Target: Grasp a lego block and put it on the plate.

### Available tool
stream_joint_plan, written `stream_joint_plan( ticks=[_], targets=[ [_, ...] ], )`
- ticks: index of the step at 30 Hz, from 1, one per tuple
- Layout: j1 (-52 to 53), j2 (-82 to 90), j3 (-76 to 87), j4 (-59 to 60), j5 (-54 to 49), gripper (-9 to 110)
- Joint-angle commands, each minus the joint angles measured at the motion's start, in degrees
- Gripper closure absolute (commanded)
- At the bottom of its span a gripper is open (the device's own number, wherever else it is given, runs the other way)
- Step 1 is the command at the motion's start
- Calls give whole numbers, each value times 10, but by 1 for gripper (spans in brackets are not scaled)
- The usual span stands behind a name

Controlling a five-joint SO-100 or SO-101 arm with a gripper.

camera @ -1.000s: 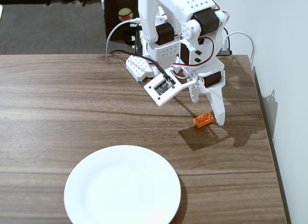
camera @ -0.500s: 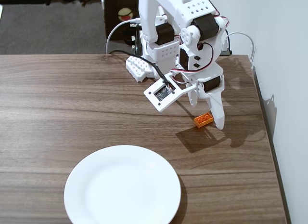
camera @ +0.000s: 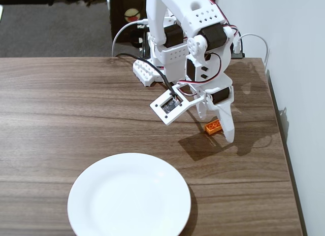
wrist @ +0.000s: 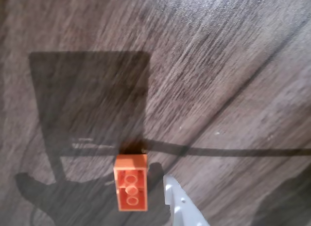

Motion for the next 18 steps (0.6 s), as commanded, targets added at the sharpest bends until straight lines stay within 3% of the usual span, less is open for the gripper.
stream_joint_plan(
  ticks=[1, 18],
  targets=[
    [-11, -5, 2, -15, 0, 58],
    [-27, -56, 0, -51, -17, 59]
  ],
)
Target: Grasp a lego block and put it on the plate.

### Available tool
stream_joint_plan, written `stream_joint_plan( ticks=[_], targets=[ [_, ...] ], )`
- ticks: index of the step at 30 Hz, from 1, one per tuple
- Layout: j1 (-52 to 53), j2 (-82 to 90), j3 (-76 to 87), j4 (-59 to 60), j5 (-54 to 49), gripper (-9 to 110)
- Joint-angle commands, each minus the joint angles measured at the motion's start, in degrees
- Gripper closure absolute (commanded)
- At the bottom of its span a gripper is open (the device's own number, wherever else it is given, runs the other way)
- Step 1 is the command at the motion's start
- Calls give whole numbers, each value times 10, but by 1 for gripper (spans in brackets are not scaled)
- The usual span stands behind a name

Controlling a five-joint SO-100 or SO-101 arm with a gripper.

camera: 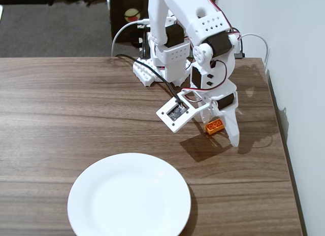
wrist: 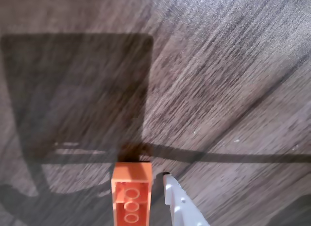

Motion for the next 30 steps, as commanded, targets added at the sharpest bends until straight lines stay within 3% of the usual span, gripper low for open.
stream_joint_plan(
  ticks=[1, 6, 30],
  targets=[
    [-5, -1, -2, -5, -7, 59],
    [-10, -6, -2, -10, -17, 59],
    [-18, -8, 10, -30, -47, 82]
  ],
)
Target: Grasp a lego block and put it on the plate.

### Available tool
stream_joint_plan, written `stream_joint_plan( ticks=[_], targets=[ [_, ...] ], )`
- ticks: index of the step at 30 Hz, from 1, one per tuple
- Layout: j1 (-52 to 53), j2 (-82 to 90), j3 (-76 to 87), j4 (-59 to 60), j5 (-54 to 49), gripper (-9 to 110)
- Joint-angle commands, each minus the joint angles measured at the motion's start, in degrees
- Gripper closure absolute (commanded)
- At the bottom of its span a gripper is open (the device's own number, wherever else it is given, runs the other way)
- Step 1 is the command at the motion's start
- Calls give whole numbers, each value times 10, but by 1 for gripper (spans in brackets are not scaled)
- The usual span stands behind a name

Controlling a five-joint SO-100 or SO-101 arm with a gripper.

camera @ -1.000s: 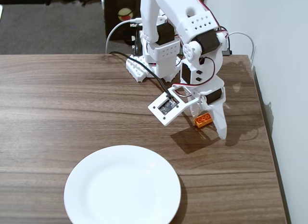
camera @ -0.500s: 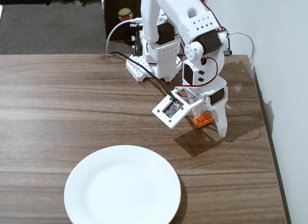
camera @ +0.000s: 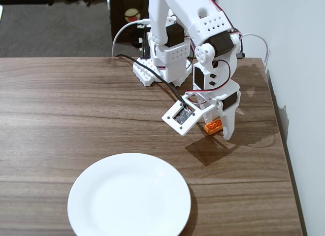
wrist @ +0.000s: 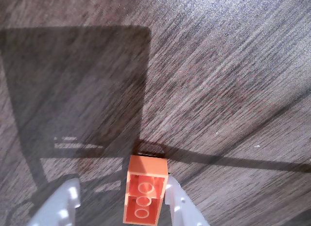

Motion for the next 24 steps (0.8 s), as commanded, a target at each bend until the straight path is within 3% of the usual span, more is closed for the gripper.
stream_joint_plan(
  ticks=[1, 10, 24],
  targets=[
    [-4, -3, 3, -5, -4, 84],
    [0, 0, 10, -5, -2, 93],
    [4, 11, 17, -3, -18, 95]
  ],
)
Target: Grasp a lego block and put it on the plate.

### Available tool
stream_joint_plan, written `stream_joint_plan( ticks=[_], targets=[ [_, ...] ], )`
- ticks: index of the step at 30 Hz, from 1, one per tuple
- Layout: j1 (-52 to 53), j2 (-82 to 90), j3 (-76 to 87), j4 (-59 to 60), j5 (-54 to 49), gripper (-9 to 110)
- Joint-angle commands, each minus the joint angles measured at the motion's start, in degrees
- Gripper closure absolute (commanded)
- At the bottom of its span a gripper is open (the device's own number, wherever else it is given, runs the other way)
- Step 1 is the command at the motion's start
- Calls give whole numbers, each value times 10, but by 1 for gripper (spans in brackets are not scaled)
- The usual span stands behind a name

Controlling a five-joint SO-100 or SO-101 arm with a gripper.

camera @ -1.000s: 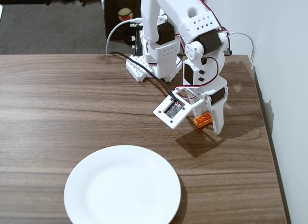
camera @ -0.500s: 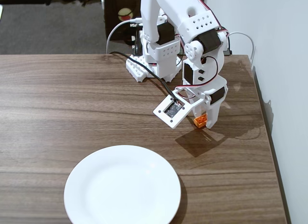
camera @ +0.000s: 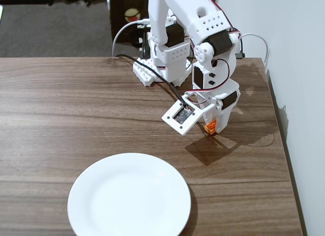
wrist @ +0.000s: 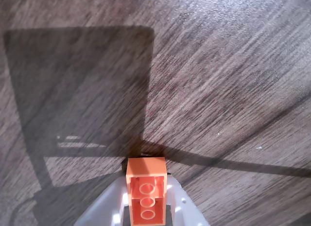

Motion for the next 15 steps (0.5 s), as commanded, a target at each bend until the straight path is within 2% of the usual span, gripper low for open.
stream_joint_plan(
  ticks=[1, 5, 15],
  targets=[
    [4, 6, 6, 4, -14, 95],
    [6, 18, 6, 5, -50, 95],
    [26, 51, 11, -1, -229, 95]
  ],
)
